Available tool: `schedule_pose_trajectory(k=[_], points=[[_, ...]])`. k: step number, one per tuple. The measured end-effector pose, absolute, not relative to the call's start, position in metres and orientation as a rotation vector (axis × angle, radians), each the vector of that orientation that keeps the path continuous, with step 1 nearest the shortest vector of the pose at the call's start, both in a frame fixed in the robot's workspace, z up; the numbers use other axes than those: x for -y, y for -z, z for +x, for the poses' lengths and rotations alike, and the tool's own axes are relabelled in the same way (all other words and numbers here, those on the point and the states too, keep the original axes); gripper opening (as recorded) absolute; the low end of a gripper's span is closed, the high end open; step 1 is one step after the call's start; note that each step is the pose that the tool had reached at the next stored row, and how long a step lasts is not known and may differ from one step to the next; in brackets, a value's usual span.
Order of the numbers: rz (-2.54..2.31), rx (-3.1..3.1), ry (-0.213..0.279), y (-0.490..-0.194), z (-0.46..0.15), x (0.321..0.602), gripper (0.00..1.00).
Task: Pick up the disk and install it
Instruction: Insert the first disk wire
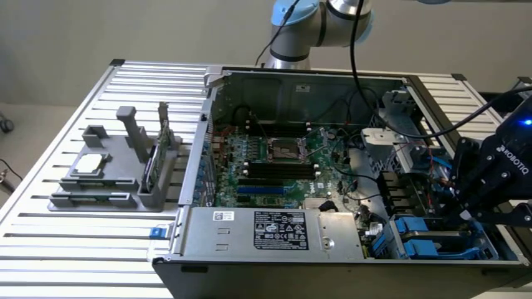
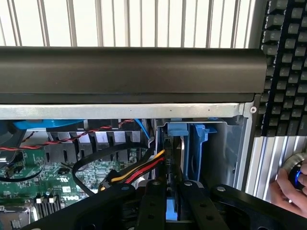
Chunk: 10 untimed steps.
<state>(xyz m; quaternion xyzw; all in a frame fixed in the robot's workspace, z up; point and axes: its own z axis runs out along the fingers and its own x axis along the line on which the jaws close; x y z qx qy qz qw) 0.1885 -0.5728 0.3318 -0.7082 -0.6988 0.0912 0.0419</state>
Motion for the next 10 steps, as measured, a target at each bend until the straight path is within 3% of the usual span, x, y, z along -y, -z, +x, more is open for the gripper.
schedule_pose_trajectory(k=[10], points=[[-2.167,2.139,-0.280,-0.3301,0.1894,0.5729,0.16]])
